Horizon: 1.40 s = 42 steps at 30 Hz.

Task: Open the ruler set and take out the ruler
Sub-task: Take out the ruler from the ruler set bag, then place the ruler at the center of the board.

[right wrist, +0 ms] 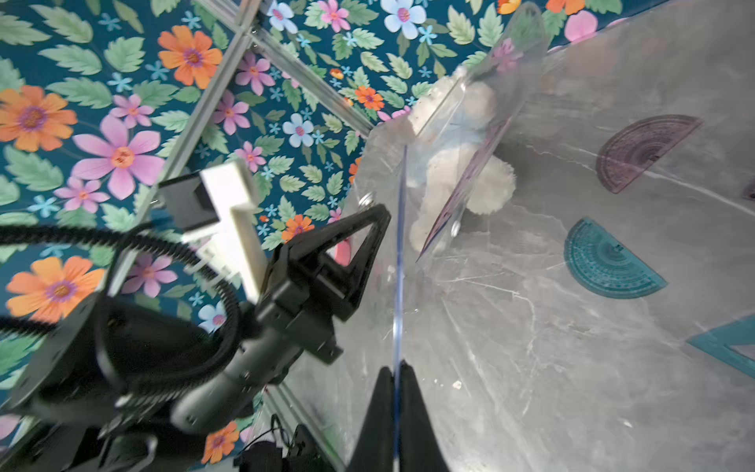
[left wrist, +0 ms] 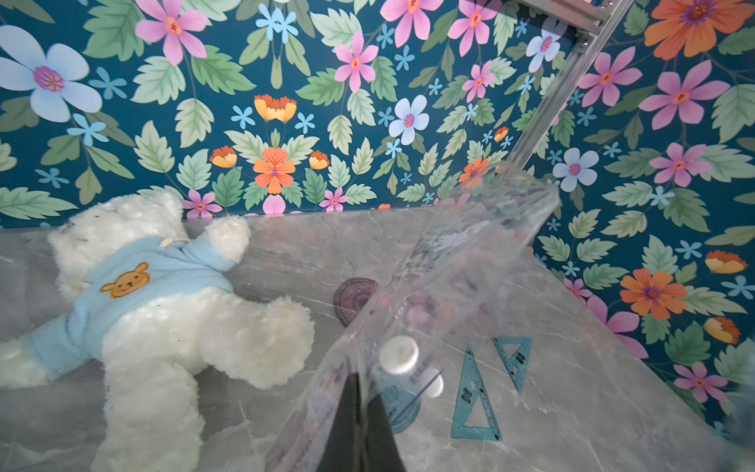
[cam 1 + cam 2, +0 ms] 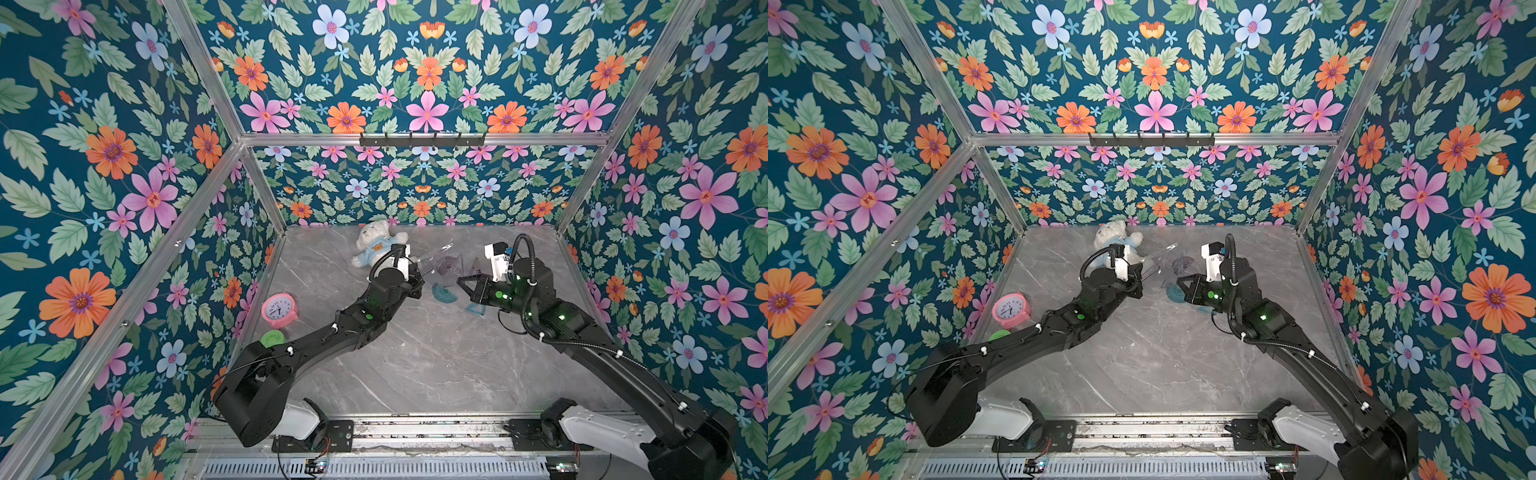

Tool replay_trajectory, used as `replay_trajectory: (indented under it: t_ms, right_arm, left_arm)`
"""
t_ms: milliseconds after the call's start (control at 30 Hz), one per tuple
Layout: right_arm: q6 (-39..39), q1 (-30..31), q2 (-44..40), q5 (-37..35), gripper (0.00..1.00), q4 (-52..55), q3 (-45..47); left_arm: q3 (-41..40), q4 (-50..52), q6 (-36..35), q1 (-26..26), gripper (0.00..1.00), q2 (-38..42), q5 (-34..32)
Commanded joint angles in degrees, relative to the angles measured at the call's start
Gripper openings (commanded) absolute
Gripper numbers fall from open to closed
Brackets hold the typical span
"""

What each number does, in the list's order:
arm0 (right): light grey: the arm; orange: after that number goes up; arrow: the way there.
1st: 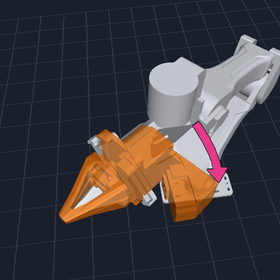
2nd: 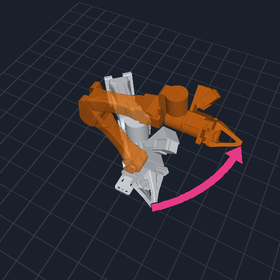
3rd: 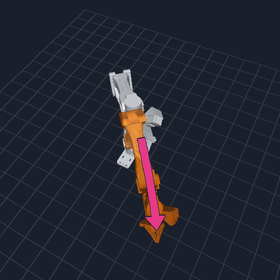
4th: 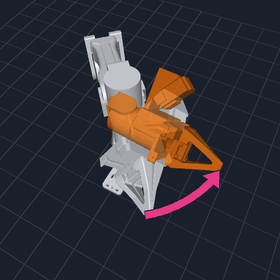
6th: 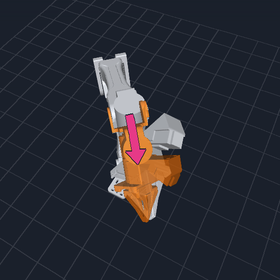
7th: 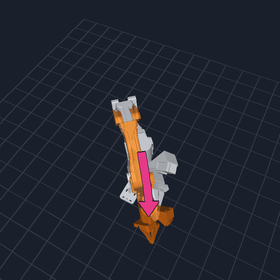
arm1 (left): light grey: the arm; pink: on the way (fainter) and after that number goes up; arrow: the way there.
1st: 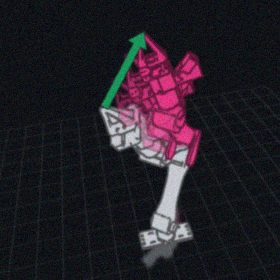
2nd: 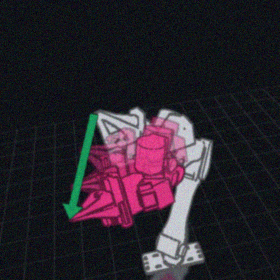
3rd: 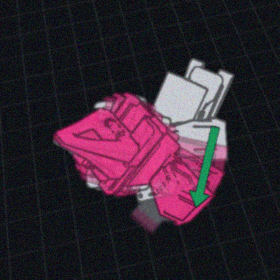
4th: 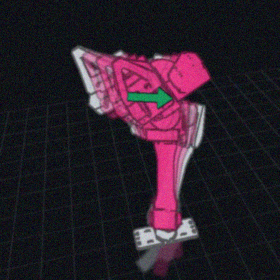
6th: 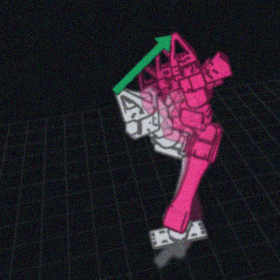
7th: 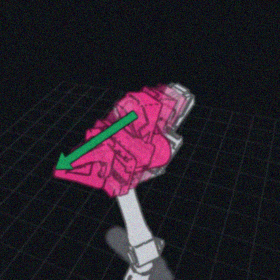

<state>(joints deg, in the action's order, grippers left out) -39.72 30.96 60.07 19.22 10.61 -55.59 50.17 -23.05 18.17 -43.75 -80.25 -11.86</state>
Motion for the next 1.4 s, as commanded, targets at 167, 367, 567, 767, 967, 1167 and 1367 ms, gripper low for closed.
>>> replay_trajectory:
  t_ms: [167,367,567,767,967,1167,1367]
  right_arm:
    - [0.4,0.0,-8.4,5.1,0.03,11.6,3.3]
    - [-9.4,-1.2,-14.6,0.2,0.04,12.1,14.0]
    - [-20.8,-7.6,-20.1,2.8,0.03,7.1,26.3]
    - [-25.0,-12.5,-18.3,7.8,0.03,0.0,32.7]
    - [-24.0,-19.8,-17.2,10.3,0.02,0.8,33.3]
    - [-19.0,-38.0,-14.5,18.9,0.02,6.1,32.4]
    - [-12.9,-46.8,-6.6,23.9,0.02,7.5,29.2]
  left_arm:
    - [-1.7,-0.6,-1.4,1.6,0.0,6.4,1.4]
    - [-3.1,-0.7,-1.8,1.7,0.0,9.7,2.9]
    - [-3.7,0.0,-1.0,1.7,0.0,11.2,5.8]
    - [-4.0,-0.2,-0.3,1.6,0.0,11.8,10.0]
    - [-3.2,0.6,-2.2,1.7,0.0,11.3,14.1]
    - [-3.3,-0.3,-1.5,1.7,0.0,10.8,15.7]
    - [-4.6,-0.3,-0.8,1.7,0.0,12.0,16.7]
